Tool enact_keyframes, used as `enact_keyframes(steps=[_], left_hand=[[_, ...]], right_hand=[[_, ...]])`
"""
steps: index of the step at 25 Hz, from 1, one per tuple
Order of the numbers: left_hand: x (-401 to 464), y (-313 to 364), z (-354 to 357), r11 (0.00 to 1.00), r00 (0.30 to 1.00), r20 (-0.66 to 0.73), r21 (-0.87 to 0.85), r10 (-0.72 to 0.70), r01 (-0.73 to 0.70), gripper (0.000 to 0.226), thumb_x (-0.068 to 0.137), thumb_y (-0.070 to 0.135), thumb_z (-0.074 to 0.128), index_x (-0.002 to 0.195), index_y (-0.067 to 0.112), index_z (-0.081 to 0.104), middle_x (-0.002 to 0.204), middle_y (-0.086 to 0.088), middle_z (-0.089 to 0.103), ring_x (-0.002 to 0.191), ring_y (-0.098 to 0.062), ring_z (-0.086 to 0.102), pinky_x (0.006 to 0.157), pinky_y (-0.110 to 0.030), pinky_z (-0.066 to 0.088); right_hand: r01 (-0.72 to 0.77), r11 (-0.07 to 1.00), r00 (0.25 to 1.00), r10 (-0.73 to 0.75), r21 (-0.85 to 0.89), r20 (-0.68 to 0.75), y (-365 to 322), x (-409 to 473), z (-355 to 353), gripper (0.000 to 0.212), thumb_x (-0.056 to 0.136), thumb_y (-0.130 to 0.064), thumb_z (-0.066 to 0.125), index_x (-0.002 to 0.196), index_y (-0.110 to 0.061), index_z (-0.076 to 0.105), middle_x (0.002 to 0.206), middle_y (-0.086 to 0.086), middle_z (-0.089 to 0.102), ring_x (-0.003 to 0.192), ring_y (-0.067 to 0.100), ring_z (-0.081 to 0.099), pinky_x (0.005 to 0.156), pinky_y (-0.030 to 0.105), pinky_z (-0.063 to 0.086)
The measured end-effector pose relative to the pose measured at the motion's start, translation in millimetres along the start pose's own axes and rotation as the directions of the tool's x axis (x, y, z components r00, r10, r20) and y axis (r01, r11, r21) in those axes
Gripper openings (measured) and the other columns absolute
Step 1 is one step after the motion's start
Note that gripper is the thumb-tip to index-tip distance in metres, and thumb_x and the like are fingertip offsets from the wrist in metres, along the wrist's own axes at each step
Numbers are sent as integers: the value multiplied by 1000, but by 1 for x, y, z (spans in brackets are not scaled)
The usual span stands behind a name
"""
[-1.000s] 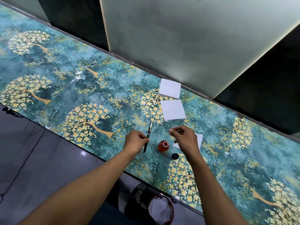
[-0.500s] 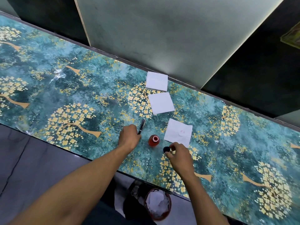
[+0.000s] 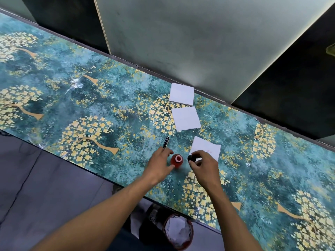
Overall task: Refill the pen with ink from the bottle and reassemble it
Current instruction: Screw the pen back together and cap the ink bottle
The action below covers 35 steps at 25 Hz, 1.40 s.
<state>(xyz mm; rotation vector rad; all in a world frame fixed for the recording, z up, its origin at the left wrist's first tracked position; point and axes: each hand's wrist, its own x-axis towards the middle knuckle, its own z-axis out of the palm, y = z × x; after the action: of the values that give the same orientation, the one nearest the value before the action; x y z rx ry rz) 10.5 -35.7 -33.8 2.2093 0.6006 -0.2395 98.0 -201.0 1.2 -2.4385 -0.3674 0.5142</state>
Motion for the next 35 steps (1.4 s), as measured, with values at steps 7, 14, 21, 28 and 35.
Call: enact_keyframes(steps=[7,14,21,28,35], left_hand=[[6,4,7,996,1000,12,-81,29,-28,47,77,23,76,121,27,62,108,0,58,97,-22,62,86,-39,53],[6,5,4,999,999,-3,-19,48,-48,35,81,26,74,114,25,64,104,2,59,93,-18,59,81,-34,50],[6,6,3,997,998,-24,-37,60,-61,32,80,22,72,112,24,68,105,0,63,93,-20,61,78,-31,50],[7,4,5,998,999,-14,-41,45,-46,33,81,26,74,114,25,67,106,1,62,94,-19,61,84,-36,52],[8,5,4,998,999,-14,-29,47,-47,35,81,26,75,115,23,67,108,0,63,96,-19,61,87,-36,52]], right_hand=[[320,941,931,-292,-107,219,-28,14,-9,27,82,-13,73,106,-23,68,99,-3,63,78,11,61,76,29,51],[391,857,906,-293,-335,307,-29,16,11,17,89,-29,67,105,-25,62,98,-1,56,86,25,62,71,42,53],[251,815,966,-173,-523,194,-34,16,12,42,91,-61,56,89,-19,59,90,2,65,85,27,63,64,37,50],[374,819,922,-276,-436,273,-29,6,4,27,94,-48,59,112,-28,58,103,-4,63,93,22,64,70,38,53],[368,800,929,-298,-473,218,-32,7,1,33,94,-51,57,118,-29,60,107,-4,64,93,23,65,69,37,53]])
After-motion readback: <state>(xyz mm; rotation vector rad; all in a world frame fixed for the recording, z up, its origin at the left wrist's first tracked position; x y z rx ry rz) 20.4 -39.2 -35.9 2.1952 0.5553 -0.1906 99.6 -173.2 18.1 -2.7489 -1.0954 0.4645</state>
